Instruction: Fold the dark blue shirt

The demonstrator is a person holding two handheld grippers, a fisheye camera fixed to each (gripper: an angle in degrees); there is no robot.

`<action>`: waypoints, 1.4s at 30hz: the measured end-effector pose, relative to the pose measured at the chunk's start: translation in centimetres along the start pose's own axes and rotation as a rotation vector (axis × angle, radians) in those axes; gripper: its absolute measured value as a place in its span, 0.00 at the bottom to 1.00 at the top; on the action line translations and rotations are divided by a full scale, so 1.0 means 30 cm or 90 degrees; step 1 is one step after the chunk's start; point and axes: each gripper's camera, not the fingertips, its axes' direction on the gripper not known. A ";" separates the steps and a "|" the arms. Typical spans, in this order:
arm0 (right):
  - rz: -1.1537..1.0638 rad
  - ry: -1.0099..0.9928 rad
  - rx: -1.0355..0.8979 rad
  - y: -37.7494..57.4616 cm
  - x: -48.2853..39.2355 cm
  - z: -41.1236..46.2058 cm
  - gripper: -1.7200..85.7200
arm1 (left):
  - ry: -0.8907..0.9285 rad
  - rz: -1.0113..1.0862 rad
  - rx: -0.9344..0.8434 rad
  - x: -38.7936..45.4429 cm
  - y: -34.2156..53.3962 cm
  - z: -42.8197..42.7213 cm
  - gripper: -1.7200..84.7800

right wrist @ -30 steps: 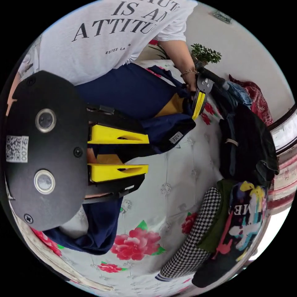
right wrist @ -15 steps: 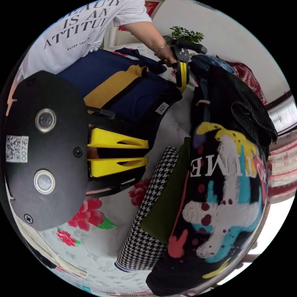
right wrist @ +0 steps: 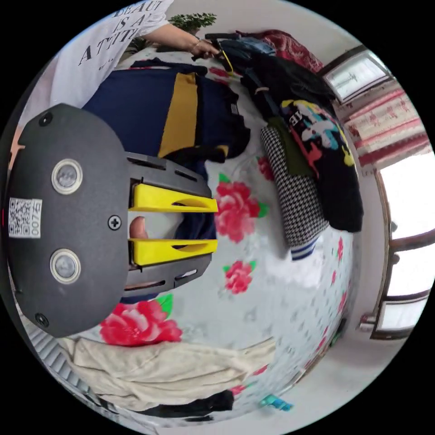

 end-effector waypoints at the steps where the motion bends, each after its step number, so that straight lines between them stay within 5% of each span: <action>1: 0.029 0.048 -0.039 0.068 0.039 0.010 0.11 | 0.001 -0.014 0.006 -0.010 0.031 -0.033 0.07; 6: 0.064 0.088 -0.186 0.219 0.075 0.127 0.08 | -0.015 -0.064 -0.025 -0.054 0.220 -0.118 0.07; 10: 0.037 0.174 -0.177 0.198 0.101 0.071 0.03 | -0.081 -0.121 -0.107 -0.156 0.381 -0.215 0.07; 14: 0.193 0.370 -0.089 0.166 0.345 -0.155 0.03 | -0.121 -0.171 -0.137 -0.261 0.524 -0.356 0.09; 16: 0.279 0.392 -0.144 0.181 0.472 -0.187 0.03 | -0.133 -0.192 -0.157 -0.294 0.579 -0.384 0.10; 19: 0.342 0.324 -0.174 0.239 0.555 -0.226 0.04 | -0.091 -0.247 -0.183 -0.339 0.652 -0.376 0.15; 23: 0.357 0.193 -0.034 0.349 0.438 -0.277 0.05 | -0.066 -0.259 -0.267 -0.309 0.679 -0.243 0.20; 25: 0.316 0.113 -0.017 0.394 0.325 -0.248 0.04 | -0.102 -0.198 -0.254 -0.259 0.649 -0.237 0.18; 27: 0.251 0.061 -0.035 0.429 0.190 -0.206 0.04 | -0.110 -0.185 -0.262 -0.249 0.603 -0.236 0.05; 30: 0.132 0.008 -0.058 0.487 -0.039 -0.170 0.04 | -0.147 -0.154 -0.218 -0.295 0.525 -0.304 0.03; 38: -0.084 -0.139 -0.045 0.673 -0.404 -0.235 0.02 | -0.258 -0.325 0.165 -0.761 0.479 -1.040 0.02; 42: -0.083 -0.196 -0.098 0.779 -0.476 -0.177 0.02 | -0.229 -0.445 0.184 -0.979 0.572 -1.071 0.02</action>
